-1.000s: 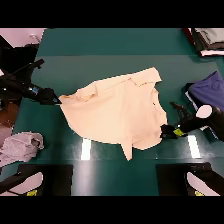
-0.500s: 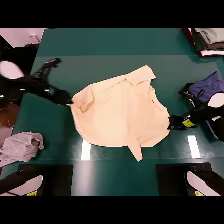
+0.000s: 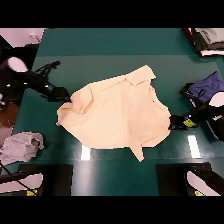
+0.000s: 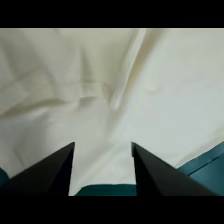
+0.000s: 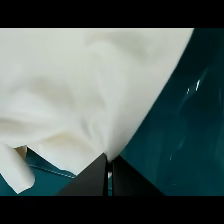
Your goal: Fold the shirts.
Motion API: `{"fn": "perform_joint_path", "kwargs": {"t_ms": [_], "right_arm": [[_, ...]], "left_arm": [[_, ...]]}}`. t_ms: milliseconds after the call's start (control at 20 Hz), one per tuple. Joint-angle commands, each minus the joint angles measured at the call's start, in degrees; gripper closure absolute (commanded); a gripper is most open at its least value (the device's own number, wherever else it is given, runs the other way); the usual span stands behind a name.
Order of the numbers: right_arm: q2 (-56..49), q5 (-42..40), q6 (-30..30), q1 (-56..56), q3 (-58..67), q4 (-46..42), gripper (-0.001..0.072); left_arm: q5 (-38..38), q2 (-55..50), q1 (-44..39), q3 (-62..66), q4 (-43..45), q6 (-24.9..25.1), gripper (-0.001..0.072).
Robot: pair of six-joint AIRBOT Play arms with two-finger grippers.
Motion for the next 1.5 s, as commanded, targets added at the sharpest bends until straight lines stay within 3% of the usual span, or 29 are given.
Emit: {"fn": "perform_joint_path", "kwargs": {"t_ms": [0,200,550,1000,1050,1100,1150,1250,1450], "right_arm": [[0.02,-0.59,-0.04,-0.02,0.07,0.0,0.0696],[0.02,-2.47,-0.04,-0.02,0.07,0.02,0.0696],[0.02,-2.36,-0.04,-0.02,0.07,0.07,0.0696],[0.02,-1.25,-0.04,0.0,0.09,0.13,0.0696],[0.02,-1.22,-0.04,-0.02,0.09,0.15,0.0696],[0.02,-1.27,-0.04,0.0,0.2,0.17,0.0696],[0.02,-1.16,-0.04,-0.02,0.83,0.15,0.0696],[0.02,-0.81,-0.04,0.0,4.31,0.26,0.0696],[0.02,-1.09,-0.57,0.0,19.61,7.37,0.0696]], "left_arm": [[-4.76,4.31,9.29,-4.35,0.04,2.05,0.0285],[-1.86,11.91,15.08,-17.88,-0.68,1.68,0.0285],[5.09,14.34,14.08,-37.35,-9.9,2.54,0.0284],[18.69,14.32,4.0,-39.69,-13.27,1.38,0.0287],[19.37,14.32,3.43,-39.67,-13.68,0.5,0.0377],[19.5,14.34,3.28,-39.6,-14.21,0.7,0.0644],[19.41,14.34,3.3,-39.23,-14.45,0.72,0.0681],[17.33,14.34,3.41,-35.85,-14.29,0.72,0.0682],[9.33,16.7,3.41,-14.34,-14.38,0.59,0.0682]]}}
